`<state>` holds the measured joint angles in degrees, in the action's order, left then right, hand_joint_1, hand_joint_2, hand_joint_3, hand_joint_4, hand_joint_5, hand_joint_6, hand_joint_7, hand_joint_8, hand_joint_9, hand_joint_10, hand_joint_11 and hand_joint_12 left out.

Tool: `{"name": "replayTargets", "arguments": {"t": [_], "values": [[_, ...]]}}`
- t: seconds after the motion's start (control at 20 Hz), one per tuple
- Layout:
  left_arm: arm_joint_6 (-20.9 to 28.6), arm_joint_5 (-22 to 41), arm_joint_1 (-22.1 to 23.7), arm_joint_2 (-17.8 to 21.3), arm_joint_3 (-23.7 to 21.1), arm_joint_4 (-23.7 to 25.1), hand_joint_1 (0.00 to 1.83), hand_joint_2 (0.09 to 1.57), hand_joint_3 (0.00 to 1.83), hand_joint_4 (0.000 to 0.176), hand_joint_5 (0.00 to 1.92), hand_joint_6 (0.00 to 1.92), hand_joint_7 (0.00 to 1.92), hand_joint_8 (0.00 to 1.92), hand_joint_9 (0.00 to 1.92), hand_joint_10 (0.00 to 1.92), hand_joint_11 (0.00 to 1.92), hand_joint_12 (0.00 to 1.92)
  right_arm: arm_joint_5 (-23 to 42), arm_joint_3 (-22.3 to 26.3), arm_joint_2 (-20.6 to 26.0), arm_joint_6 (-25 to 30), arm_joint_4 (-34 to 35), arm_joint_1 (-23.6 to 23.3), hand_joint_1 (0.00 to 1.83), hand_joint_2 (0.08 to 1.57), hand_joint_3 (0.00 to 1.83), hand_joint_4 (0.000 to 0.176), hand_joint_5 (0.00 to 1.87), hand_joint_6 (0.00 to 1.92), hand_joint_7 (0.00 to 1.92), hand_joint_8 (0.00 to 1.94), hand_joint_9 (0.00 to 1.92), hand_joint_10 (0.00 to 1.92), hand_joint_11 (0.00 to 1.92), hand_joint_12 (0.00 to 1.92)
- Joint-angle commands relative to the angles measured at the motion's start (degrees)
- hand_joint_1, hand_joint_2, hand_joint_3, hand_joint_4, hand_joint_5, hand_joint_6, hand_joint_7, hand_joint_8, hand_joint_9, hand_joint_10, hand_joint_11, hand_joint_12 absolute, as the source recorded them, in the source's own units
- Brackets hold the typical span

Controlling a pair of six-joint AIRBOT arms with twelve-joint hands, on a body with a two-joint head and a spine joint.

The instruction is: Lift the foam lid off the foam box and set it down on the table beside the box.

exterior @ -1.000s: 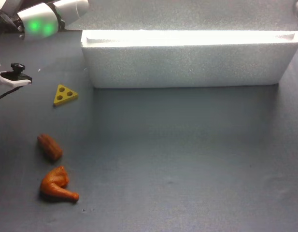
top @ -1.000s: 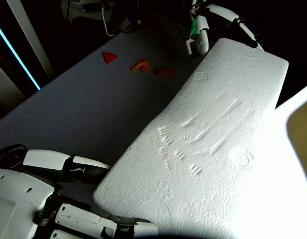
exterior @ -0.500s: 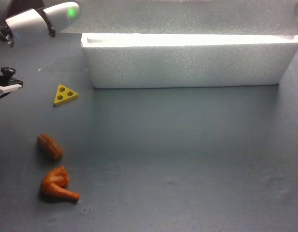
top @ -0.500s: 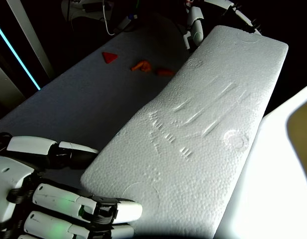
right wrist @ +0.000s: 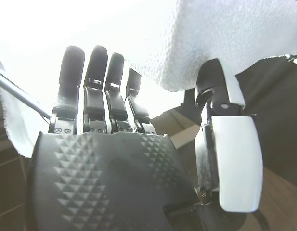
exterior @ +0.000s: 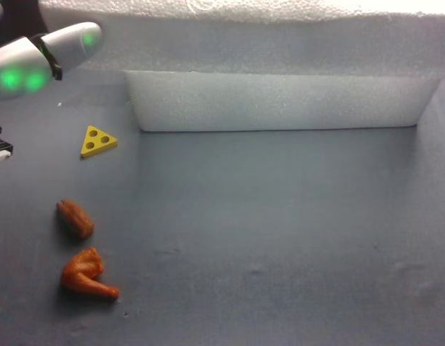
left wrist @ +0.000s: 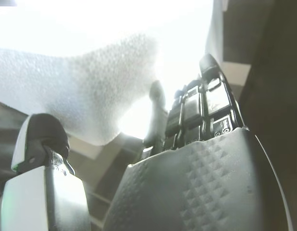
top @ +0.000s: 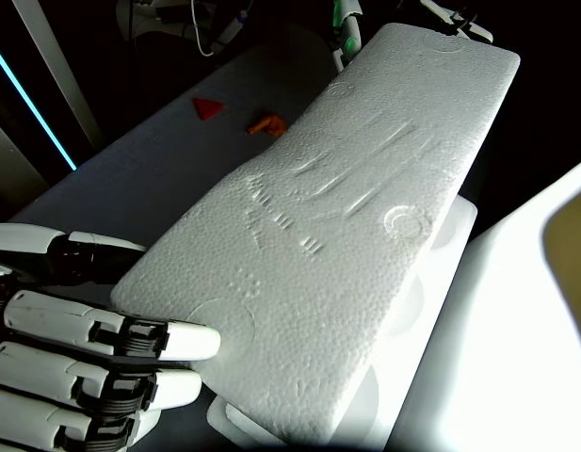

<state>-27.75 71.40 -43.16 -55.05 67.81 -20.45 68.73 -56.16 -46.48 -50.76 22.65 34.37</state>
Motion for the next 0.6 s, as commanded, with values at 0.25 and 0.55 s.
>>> {"name": "replayTargets", "arguments": {"t": [0.25,0.55], "values": [[-0.73,9.13,-3.30,3.46,-4.99,5.76,0.42,1.09,0.00,0.006,0.33,0.00,0.08,0.00,0.00,0.00,0.00,0.17,8.28,3.93,3.01,1.85,-8.34,1.94,0.61,1.27,0.00,0.000,0.00,1.04,0.00,0.84,0.00,1.14,0.00,1.92],[-0.79,11.11,-6.47,4.86,-7.64,6.04,0.42,1.13,0.00,0.000,0.25,0.00,0.01,0.00,0.00,0.00,0.00,0.16,8.35,5.95,4.73,2.73,-10.19,3.92,0.56,1.23,0.00,0.000,0.00,0.59,0.17,0.15,0.00,0.60,0.00,1.29]]}}
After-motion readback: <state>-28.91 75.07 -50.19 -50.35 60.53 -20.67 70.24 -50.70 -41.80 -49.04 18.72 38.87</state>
